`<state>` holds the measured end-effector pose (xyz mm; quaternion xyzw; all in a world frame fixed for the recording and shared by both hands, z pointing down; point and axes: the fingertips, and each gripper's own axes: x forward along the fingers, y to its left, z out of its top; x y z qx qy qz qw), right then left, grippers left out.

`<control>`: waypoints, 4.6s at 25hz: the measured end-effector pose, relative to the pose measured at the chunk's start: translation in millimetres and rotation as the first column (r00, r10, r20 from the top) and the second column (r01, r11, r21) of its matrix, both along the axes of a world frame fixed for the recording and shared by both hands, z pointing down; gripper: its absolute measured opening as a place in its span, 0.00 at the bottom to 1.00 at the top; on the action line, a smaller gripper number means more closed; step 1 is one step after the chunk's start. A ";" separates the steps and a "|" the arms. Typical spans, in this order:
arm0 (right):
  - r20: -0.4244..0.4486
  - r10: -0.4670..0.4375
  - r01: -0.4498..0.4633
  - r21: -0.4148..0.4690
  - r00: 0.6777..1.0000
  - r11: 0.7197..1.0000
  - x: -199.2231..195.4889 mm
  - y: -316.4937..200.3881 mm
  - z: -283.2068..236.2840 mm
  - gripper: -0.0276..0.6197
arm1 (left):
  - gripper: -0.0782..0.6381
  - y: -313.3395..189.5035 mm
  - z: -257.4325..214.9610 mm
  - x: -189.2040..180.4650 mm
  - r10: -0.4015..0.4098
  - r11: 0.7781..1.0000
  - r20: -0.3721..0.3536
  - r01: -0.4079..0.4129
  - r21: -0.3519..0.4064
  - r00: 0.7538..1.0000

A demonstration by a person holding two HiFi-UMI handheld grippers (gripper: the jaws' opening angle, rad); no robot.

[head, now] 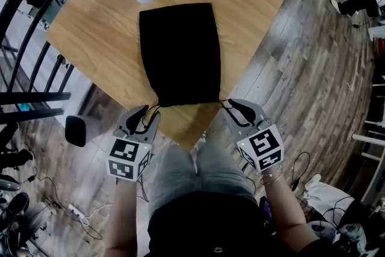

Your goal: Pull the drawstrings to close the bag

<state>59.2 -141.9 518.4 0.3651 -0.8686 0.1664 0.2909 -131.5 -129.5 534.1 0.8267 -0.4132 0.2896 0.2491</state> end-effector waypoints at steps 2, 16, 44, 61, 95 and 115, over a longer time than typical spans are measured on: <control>-0.030 -0.020 0.019 -0.013 0.999 1.000 -0.6 0.7 7.8 0.21 | 0.31 -0.7 6.1 0.4 0.020 1.000 0.006 -0.020 -0.017 1.000; -0.187 -0.210 0.212 -0.010 0.960 0.977 -14.5 -11.8 48.9 0.21 | 0.32 -12.2 43.2 5.2 0.161 0.985 0.081 -0.155 -0.073 0.984; -0.229 -0.284 0.284 -0.032 0.931 0.958 -8.9 -6.6 57.2 0.05 | 0.20 -7.8 48.1 2.5 0.169 0.982 0.112 -0.158 -0.102 0.979; -0.229 -0.242 0.239 -0.038 0.943 0.970 -1.1 -4.9 46.9 0.05 | 0.14 -4.3 44.7 -0.4 0.180 0.981 0.167 -0.165 -0.101 0.969; 0.056 0.129 -0.139 0.238 0.990 0.961 24.4 -34.7 -128.8 0.05 | 0.13 -39.4 -143.3 -23.2 -0.091 0.933 -0.068 0.109 0.342 0.993; 0.157 0.205 -0.250 0.367 0.966 0.896 44.4 -43.2 -190.0 0.05 | 0.13 -48.9 -200.6 -33.7 -0.165 0.864 -0.194 0.237 0.445 0.967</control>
